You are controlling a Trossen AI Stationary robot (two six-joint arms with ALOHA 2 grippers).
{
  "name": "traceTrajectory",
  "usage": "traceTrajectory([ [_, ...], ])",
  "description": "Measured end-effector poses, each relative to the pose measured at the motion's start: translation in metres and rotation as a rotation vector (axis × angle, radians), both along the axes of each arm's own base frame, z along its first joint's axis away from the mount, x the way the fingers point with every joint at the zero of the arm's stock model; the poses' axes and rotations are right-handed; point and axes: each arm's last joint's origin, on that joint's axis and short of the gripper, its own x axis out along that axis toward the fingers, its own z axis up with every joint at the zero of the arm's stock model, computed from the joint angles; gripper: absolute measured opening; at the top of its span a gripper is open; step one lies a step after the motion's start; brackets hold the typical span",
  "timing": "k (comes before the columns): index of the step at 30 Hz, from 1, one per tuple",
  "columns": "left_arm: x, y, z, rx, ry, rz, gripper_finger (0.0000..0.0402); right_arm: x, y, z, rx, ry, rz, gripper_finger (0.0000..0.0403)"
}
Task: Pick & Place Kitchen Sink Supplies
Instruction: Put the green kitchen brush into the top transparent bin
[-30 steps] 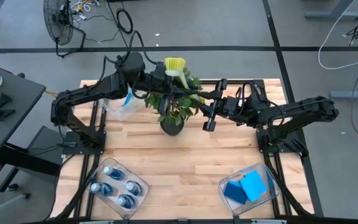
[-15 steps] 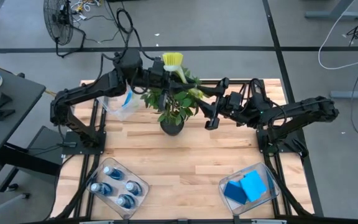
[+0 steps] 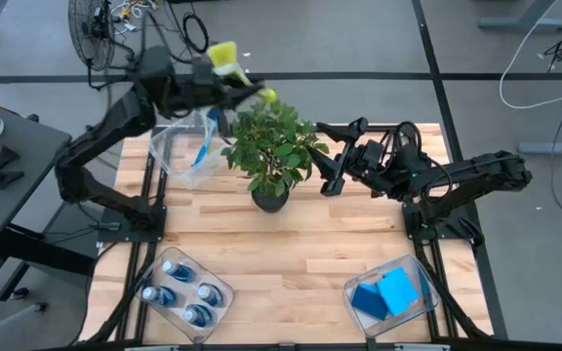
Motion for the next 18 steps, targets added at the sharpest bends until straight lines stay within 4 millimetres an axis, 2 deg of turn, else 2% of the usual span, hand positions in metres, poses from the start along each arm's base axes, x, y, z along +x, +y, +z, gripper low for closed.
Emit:
traceTrajectory([
  [4, -0.027, 0.011, 0.003, 0.036, 0.052, 0.158, 0.0047, 0.001, -0.002, -0.002, 0.011, 0.024, -0.024, 0.0270],
  [10, -0.060, 0.027, -0.003, -0.019, 0.176, 0.362, 0.0046, 0.002, -0.008, -0.003, 0.013, 0.034, -0.048, 0.0270],
  [18, -0.079, 0.051, -0.028, -0.184, 0.391, 0.515, 0.0049, 0.003, -0.017, -0.006, 0.019, 0.065, -0.075, 0.0270],
])
